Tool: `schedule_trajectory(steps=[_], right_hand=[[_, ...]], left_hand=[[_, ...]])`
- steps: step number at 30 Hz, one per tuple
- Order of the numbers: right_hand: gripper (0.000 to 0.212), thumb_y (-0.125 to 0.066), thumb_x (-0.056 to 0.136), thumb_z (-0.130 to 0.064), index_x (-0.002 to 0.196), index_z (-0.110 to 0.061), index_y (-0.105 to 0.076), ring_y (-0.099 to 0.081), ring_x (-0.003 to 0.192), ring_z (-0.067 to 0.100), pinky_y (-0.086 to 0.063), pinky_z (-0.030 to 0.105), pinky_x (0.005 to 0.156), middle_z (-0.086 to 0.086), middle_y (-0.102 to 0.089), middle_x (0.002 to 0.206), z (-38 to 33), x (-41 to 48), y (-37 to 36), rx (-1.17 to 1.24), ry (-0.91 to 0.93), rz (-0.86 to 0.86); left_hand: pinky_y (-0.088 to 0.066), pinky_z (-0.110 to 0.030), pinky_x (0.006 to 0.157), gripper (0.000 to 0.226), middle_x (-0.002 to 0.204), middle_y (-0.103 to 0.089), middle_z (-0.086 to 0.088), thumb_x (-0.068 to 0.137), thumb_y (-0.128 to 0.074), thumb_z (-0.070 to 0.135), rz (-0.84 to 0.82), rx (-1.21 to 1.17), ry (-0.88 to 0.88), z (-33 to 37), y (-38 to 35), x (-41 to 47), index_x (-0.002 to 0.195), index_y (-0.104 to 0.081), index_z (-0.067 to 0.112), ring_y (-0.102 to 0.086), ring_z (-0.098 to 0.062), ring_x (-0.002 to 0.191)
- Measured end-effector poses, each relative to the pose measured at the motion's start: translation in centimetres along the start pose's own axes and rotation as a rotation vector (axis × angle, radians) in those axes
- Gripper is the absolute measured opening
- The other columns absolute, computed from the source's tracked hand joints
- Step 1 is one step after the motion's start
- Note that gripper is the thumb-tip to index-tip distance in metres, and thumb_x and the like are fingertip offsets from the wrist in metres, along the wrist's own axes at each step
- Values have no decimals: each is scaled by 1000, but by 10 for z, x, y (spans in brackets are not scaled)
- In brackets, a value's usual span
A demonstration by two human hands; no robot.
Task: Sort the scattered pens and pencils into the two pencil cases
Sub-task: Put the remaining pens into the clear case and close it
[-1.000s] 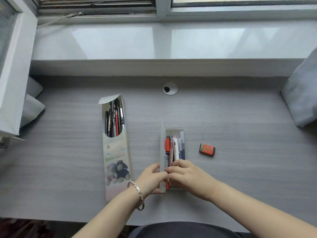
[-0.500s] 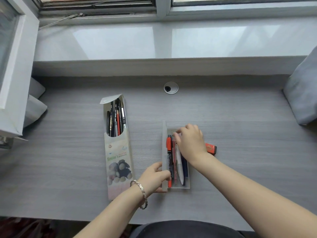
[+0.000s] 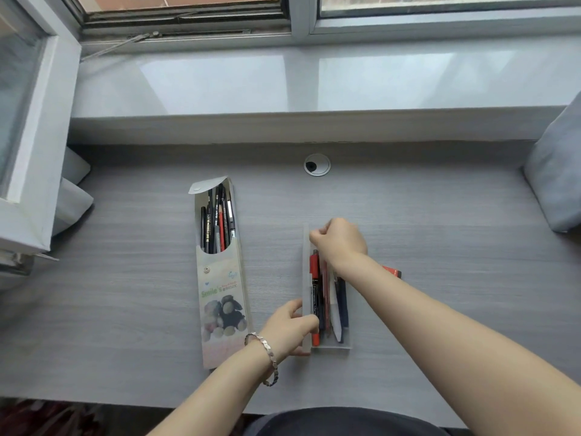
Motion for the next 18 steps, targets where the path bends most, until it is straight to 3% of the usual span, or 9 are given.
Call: schedule_trajectory(steps=[3,6,8,10,13,15,18], right_hand=[[12,-51,84,-19,74,-13,-53,-56,68,19,-45,28,61,6,-60,76,-8,-14,25,312,157,56],[18,-48,91,-13,76,-21,-45,-60,53,7,-49,15,51,7,-65,79,-10,-44,56,676,333,108],[19,-49,91,-9,79,-23,-44,-65,61,8,-53,15,57,0,-66,79,-6,-69,65,737,498,138],[9,-53,87,-13,86,-21,-49,-67,73,10,-56,18,69,1,-68,85,-1,-95,63,551,749,209],[4,-53,87,-19,89,-16,-50,-65,88,13,-51,18,85,9,-71,93,8,-123,25,146,1068,200],[5,-52,88,-17,87,-13,-50,-64,88,17,-51,20,84,11,-71,95,14,-134,0,-42,1187,182],[6,-55,86,-18,85,-12,-52,-63,87,20,-52,26,76,7,-69,98,22,-140,-30,-193,1234,89]], left_hand=[[-50,-51,93,60,140,-32,-31,82,-48,2,-15,13,15,-3,-1,3,136,-25,-7,-57,-35,104],[-50,-51,93,60,137,-40,-28,81,-49,3,-34,12,18,-5,-2,5,138,-31,-1,-52,-35,115],[-51,-49,92,58,121,-55,-19,81,-49,3,-56,-10,18,-7,-4,7,137,-36,4,-56,-26,103],[-53,-46,90,54,94,-57,-5,81,-49,3,-58,-29,7,-8,-5,8,135,-41,7,-55,-16,88],[-54,-43,87,43,79,-55,1,82,-47,1,-45,-46,-12,-5,-5,7,123,-52,11,-54,-14,79],[-55,-40,82,39,80,-58,1,82,-46,-1,-43,-55,-22,-2,-5,5,116,-55,14,-57,-14,80],[-57,-25,59,29,77,-61,1,82,-45,-5,-46,-70,-30,0,-5,1,97,-59,16,-60,-11,71]])
Point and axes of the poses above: each hand's wrist, its own x-axis towards the middle knuckle, its own y-axis out of the back of the hand, z = x × y, the point moved 10 cm from there along x, towards the middle knuckle
